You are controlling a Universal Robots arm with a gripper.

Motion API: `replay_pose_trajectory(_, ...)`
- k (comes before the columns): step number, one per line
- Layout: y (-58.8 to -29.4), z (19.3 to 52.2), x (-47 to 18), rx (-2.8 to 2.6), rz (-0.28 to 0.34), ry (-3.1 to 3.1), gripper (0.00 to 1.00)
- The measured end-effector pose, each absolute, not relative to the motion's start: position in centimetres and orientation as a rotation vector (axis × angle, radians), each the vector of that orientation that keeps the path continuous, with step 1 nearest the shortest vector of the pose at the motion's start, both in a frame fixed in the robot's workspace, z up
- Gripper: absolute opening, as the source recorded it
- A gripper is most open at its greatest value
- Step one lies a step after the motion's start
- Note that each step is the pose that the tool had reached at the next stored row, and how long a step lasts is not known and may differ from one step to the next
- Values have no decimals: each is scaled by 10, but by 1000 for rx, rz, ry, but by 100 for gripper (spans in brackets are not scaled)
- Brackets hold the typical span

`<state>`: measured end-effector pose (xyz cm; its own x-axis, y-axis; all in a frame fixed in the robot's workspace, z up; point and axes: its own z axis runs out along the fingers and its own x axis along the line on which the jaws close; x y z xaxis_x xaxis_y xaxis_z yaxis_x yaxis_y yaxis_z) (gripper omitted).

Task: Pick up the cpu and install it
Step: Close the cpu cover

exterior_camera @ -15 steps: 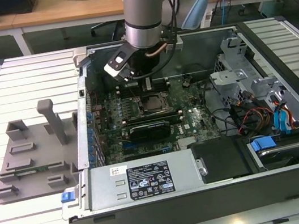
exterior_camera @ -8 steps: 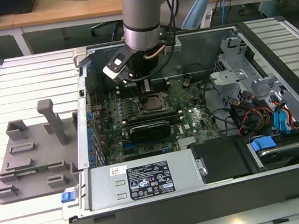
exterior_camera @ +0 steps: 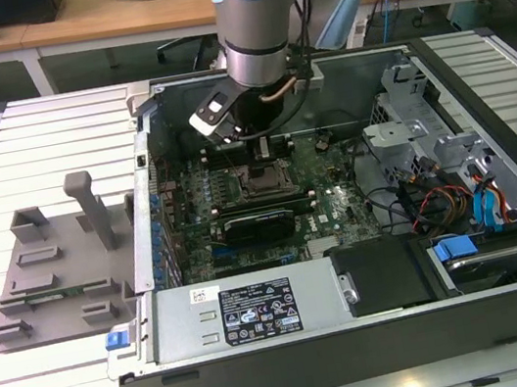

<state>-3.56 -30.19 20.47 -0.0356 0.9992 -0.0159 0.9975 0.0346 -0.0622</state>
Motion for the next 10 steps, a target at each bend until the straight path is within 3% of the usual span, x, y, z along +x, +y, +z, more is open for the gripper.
replay_pose_trajectory(10, -302, 261, -36, -2159, 89, -2236, 11)
